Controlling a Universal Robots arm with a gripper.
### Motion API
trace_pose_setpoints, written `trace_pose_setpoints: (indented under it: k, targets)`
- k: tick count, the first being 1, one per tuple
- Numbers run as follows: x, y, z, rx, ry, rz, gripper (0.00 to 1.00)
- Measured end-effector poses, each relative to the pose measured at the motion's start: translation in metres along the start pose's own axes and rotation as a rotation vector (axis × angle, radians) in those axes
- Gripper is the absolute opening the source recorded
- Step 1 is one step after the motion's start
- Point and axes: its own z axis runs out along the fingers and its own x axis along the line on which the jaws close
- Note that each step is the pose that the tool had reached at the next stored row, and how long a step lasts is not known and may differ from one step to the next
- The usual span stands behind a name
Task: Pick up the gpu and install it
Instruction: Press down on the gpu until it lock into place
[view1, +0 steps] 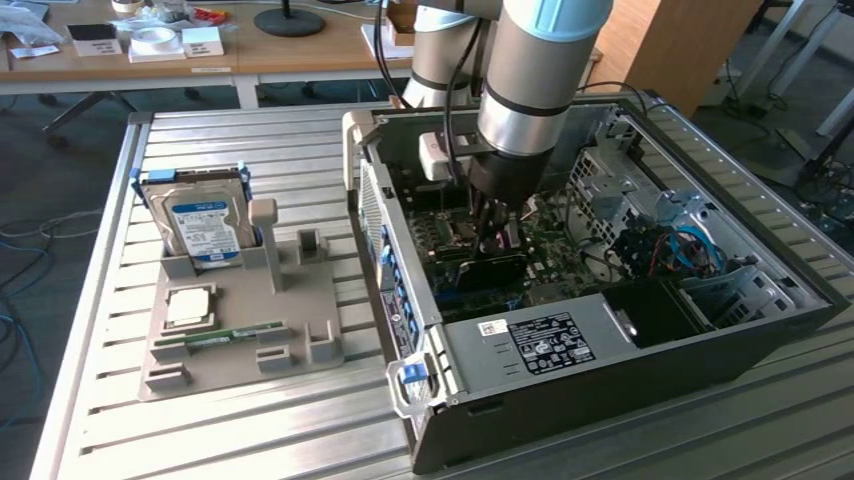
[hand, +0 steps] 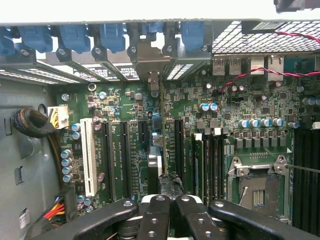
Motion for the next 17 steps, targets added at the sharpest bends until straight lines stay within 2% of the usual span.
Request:
trace_pose_setpoints:
  k: [17]
  targets:
    - [0.0001, 0.0006, 0.0008, 0.0, 0.0, 0.0, 0.11]
